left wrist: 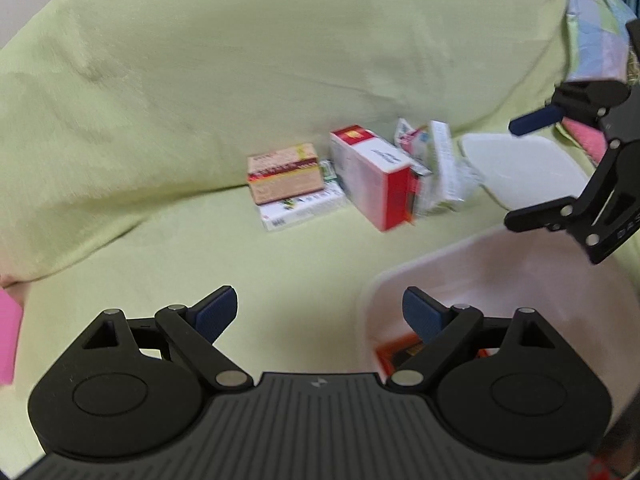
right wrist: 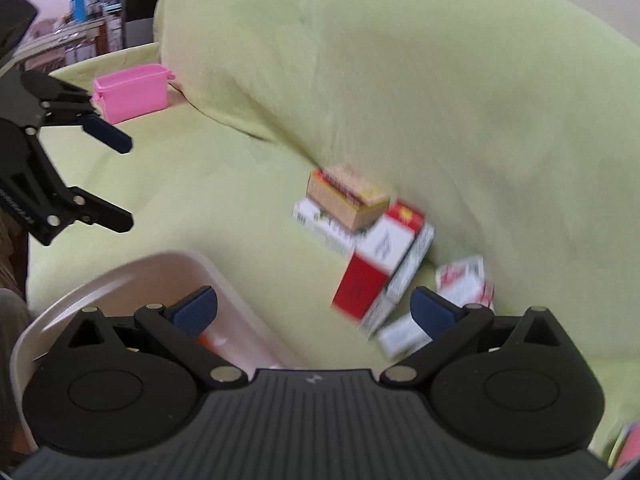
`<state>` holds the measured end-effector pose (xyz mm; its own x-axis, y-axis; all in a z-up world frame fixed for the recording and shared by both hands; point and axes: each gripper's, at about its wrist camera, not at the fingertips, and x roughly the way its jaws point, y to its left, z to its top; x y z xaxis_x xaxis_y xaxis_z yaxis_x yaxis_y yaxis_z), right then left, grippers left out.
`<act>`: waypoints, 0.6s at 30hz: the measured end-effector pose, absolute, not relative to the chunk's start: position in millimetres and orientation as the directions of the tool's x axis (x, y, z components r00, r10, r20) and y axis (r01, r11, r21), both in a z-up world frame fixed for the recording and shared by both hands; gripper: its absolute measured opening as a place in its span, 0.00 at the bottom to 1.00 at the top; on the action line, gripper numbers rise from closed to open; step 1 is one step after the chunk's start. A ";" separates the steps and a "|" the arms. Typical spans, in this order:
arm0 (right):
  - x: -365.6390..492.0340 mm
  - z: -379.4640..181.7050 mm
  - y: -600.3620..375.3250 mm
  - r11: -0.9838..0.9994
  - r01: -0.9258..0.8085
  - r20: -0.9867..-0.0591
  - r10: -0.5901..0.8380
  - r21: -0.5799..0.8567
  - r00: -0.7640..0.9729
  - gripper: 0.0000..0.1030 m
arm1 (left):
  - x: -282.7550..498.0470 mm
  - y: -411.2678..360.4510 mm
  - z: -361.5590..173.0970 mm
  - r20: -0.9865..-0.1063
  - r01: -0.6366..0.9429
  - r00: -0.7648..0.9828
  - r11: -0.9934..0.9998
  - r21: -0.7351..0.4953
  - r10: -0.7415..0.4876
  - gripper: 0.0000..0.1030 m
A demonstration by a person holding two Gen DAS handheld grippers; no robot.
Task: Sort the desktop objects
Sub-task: 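Move the right gripper to the pink box with red band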
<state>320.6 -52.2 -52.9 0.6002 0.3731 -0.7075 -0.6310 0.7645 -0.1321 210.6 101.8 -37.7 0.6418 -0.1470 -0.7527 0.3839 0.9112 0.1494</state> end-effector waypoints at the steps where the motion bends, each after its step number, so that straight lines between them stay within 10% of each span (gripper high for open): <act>1: 329.8 -53.2 -47.7 0.754 -0.641 -0.703 0.376 -0.147 0.604 0.99 | 220.9 104.8 -40.2 -0.751 0.382 0.645 0.911 0.154 -0.144 0.88; 11: 438.2 -77.9 -13.7 0.720 -0.670 -0.708 0.378 -0.181 0.597 0.86 | 355.2 125.0 -72.7 -0.761 0.331 0.634 0.938 0.106 -0.138 0.75; 18: 502.3 -107.2 -6.9 0.760 -0.634 -0.756 0.330 -0.142 0.566 0.34 | 439.9 127.5 -112.4 -0.782 0.265 0.606 0.964 0.024 -0.147 0.30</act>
<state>502.3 -6.9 -107.2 0.5657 0.3300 -0.7557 -0.6336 0.7605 -0.1422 439.9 127.5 -112.4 0.6059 -0.1470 -0.7819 0.2653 0.9639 0.0244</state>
